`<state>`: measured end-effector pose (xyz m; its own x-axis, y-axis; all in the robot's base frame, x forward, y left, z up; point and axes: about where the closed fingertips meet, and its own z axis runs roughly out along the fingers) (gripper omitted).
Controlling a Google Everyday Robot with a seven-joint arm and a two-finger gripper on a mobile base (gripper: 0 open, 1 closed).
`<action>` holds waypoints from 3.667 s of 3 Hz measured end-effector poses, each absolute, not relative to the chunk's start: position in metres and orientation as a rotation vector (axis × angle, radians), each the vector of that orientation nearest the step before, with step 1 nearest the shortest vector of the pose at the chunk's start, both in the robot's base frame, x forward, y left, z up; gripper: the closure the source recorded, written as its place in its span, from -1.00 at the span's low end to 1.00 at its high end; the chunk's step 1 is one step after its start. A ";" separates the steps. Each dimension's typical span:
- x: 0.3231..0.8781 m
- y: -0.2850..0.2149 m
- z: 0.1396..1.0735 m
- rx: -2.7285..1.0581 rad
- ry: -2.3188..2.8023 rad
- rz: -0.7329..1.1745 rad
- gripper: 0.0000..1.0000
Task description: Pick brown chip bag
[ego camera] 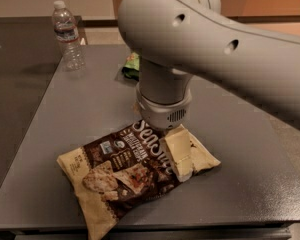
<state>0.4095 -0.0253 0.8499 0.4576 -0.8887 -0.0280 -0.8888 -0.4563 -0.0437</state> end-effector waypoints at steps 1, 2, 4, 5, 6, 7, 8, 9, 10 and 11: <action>0.402 -0.029 0.836 -2.689 1.598 0.014 -1.00; 0.398 -0.029 0.828 -2.689 1.596 0.024 -0.66; 0.400 -0.025 0.837 -2.624 1.625 0.047 0.27; 0.403 -0.026 0.856 -2.581 1.630 0.055 0.74; 0.410 -0.030 0.881 -2.515 1.639 0.069 1.00; 0.420 -0.040 0.913 -2.444 1.651 0.066 1.00; 0.433 -0.056 0.949 -2.366 1.667 0.049 1.00; 0.443 -0.067 0.983 -2.300 1.668 0.025 1.00; 0.452 -0.074 1.008 -2.239 1.673 0.000 1.00; 0.453 -0.071 1.011 -2.226 1.659 -0.014 1.00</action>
Offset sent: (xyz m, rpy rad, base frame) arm -0.0162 -0.0050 -0.0334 -0.0221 0.0479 0.0250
